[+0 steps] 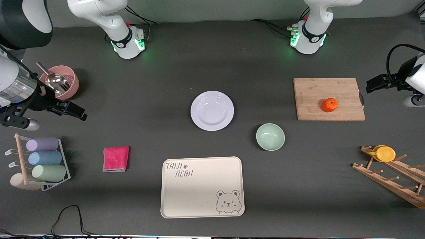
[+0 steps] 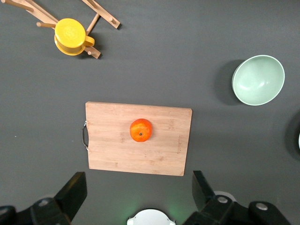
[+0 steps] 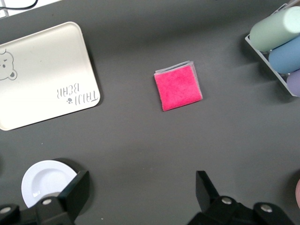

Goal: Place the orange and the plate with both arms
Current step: 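Move the left gripper toward the orange on the wooden cutting board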

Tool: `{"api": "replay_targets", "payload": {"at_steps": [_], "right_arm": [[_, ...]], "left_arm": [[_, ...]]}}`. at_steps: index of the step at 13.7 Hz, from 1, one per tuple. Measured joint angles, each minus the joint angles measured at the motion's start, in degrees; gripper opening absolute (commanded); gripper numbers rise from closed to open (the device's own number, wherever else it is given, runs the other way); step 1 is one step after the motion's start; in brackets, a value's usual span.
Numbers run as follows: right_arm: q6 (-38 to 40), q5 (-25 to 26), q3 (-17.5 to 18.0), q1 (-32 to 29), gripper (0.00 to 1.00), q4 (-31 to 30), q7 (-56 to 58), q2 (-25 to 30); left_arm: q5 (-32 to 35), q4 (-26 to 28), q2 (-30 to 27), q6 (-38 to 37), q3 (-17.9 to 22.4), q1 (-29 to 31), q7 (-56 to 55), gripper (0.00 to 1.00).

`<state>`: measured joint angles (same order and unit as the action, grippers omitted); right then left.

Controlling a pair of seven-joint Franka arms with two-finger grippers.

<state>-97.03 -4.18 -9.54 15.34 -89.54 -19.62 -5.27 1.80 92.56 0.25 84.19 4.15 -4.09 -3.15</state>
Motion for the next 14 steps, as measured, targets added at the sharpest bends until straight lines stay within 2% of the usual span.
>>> {"api": "replay_targets", "payload": {"at_steps": [4, 6, 9, 14], "right_arm": [[0.00, 0.03, -0.18, 0.63, 1.00, 0.00, -0.04, 0.00], [0.00, 0.03, -0.37, 0.62, 1.00, 0.00, -0.04, -0.01], [0.04, 0.03, -0.58, 0.62, 1.00, -0.04, -0.04, -0.07], [-0.10, 0.03, -0.89, 0.52, 1.00, -0.13, -0.04, -0.59]], "left_arm": [[0.00, 0.10, -0.70, -4.18, 0.03, 0.00, 0.00, 1.00], [0.01, 1.88, -2.98, -5.27, 0.08, 0.15, 0.02, 1.00], [0.02, 8.48, -8.83, -5.51, 0.12, 0.37, 0.04, 1.00], [0.40, 24.78, -21.72, -2.74, 0.27, 0.49, 0.04, 1.00]]}}
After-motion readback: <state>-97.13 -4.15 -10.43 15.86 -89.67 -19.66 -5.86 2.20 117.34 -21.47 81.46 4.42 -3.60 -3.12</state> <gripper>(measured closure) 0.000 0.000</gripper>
